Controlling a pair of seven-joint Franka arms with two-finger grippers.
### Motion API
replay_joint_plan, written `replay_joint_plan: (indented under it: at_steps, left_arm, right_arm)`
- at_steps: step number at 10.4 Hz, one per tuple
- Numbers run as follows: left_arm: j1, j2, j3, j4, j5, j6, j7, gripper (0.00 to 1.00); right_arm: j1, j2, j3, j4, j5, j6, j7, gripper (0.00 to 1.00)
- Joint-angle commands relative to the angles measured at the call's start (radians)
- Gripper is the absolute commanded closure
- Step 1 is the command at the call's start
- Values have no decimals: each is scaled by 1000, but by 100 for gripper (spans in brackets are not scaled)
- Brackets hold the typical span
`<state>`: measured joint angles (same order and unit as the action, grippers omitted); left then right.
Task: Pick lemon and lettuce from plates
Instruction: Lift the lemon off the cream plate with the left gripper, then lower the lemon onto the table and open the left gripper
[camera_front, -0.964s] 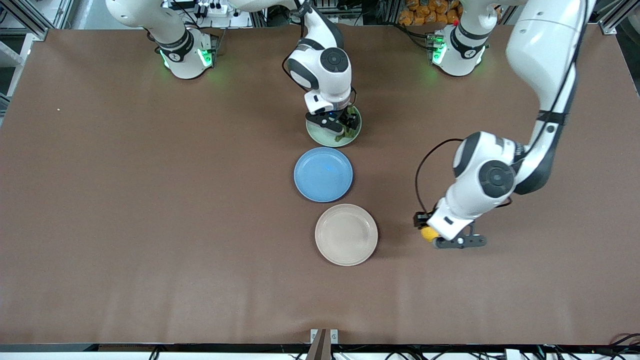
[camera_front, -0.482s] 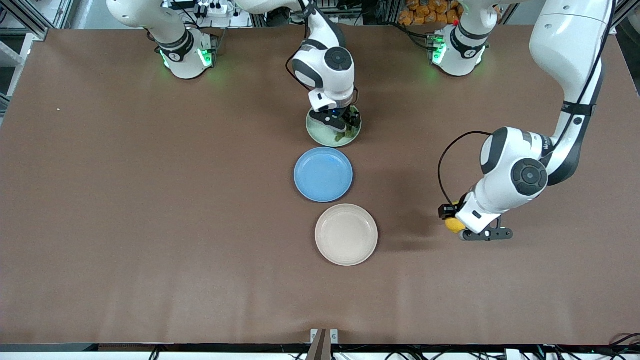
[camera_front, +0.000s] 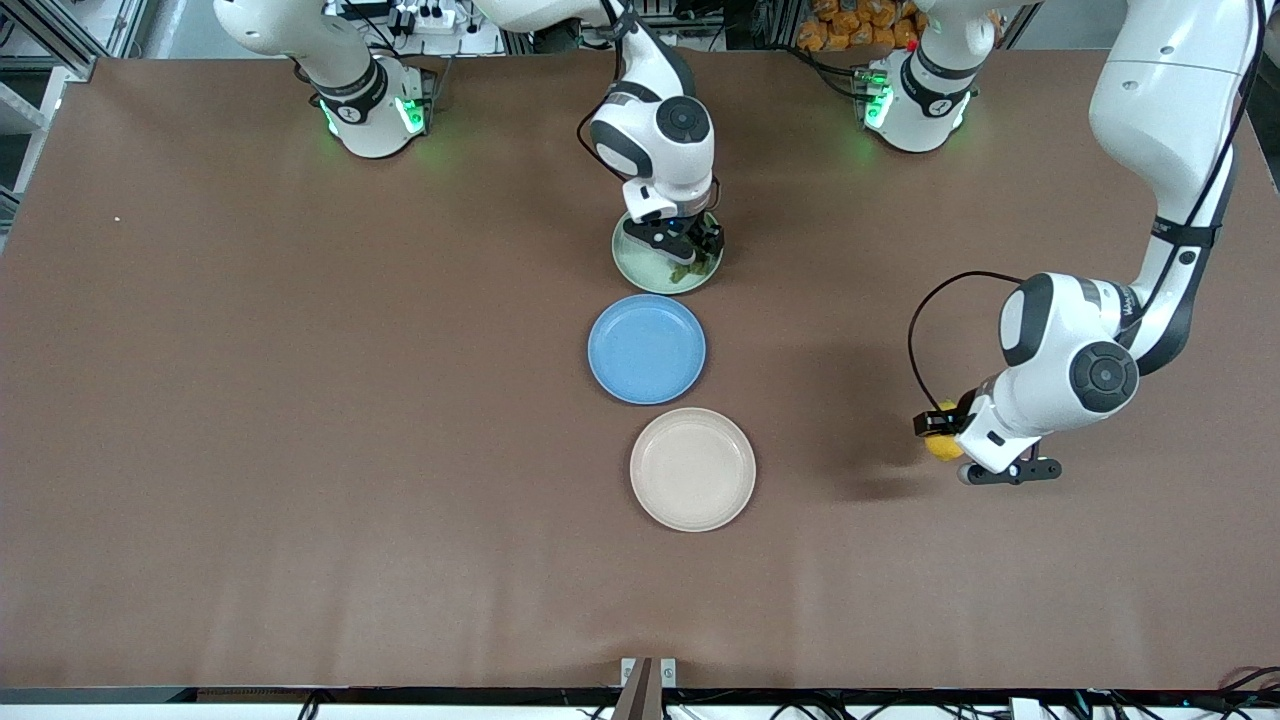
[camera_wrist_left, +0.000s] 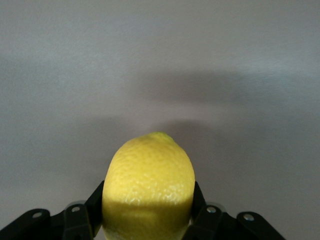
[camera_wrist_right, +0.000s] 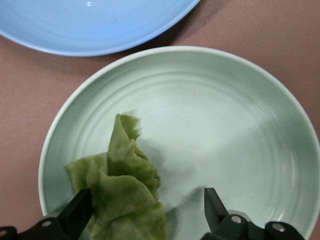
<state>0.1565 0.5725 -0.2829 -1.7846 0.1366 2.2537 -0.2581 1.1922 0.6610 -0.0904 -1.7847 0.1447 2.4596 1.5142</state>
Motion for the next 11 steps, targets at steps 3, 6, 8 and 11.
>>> replay_joint_plan:
  at_steps: [3, 6, 8, 11]
  left_arm:
    - [3, 20, -13, 4, 24, 3, -26, 0]
    - [-90, 14, -18, 20, 18, 4, -240, 0]
    - [-129, 10, -18, 31, 23, 6, -343, 0]
    - [-98, -31, -18, -21, 15, 9, -355, 0]
  right_arm:
    - [-3, 20, -8, 44, -2, -4, 26, 76]
    - [-6, 19, -8, 54, 47, -19, 20, 100]
    - [-6, 17, -8, 56, 47, -19, 17, 100]
    - [-29, 6, -8, 62, 47, -52, 11, 100]
